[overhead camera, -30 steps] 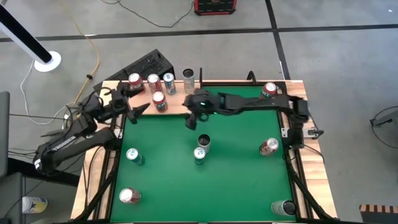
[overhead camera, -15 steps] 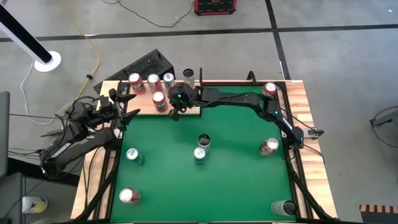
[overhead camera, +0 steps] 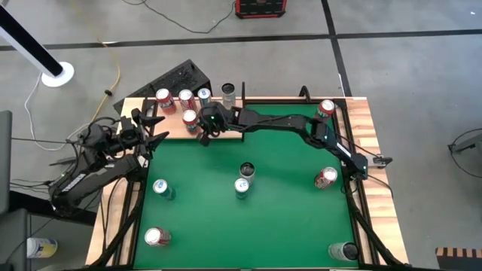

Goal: Place canned beverage on shelf
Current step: Put the bottom red soda can on the shelf aligned with the other red soda can

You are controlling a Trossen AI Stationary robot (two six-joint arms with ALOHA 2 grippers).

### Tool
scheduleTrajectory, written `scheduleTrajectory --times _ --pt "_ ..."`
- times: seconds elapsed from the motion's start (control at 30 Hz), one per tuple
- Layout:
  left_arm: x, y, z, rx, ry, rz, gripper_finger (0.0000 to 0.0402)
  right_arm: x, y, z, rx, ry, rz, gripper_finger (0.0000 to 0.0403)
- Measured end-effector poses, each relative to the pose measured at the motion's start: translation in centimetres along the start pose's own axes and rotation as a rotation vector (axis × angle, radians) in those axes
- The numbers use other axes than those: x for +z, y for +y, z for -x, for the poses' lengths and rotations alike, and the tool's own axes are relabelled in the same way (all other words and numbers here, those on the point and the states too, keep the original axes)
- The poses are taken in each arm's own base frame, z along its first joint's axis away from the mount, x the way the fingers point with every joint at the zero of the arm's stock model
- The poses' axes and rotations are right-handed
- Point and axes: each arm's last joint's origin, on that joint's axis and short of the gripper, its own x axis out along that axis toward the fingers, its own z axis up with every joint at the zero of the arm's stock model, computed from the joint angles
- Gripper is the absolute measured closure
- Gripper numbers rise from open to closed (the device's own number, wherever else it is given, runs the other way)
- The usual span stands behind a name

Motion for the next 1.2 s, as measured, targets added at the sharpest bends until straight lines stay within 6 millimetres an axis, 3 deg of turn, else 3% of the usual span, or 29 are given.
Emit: scheduleTrajectory --times 0.33,0.47,0.67,0.73,0.93,1.1,1.2 --pt "-0.5 0.3 -0.1 0.083 0.045 0.01 0.0116 0.7 -1.5 1.0 -0.122 0.004 -0.006 0.0386" --pt "-1.5 0.9 -1.5 0.159 0.16 0.027 0.0116 0.3 -1.6 1.7 -0.129 0.096 0.032 0.0384" --pt "-2.5 2.0 -5.6 0.156 0.237 -0.004 0.0116 3.9 -1.4 8.8 -0.23 0.101 0.096 0.0382" --pt "-3.1 2.4 -6.9 0.164 0.265 0.002 0.0116 4.2 -1.1 10.8 -0.284 0.114 0.118 0.0382" --pt "-4.6 3.0 -10.4 0.213 0.366 0.009 0.0117 3.1 -2.0 16.2 -0.36 0.107 0.119 0.038" --pt "-3.3 3.0 -13.2 0.274 0.469 -0.099 0.0145 -0.3 -3.9 19.3 -0.361 0.037 0.041 0.038" --pt "-2.5 3.3 -14.9 0.28 0.583 -0.156 0.018 -1.8 -3.9 21.0 -0.295 -0.054 -0.007 0.0379"
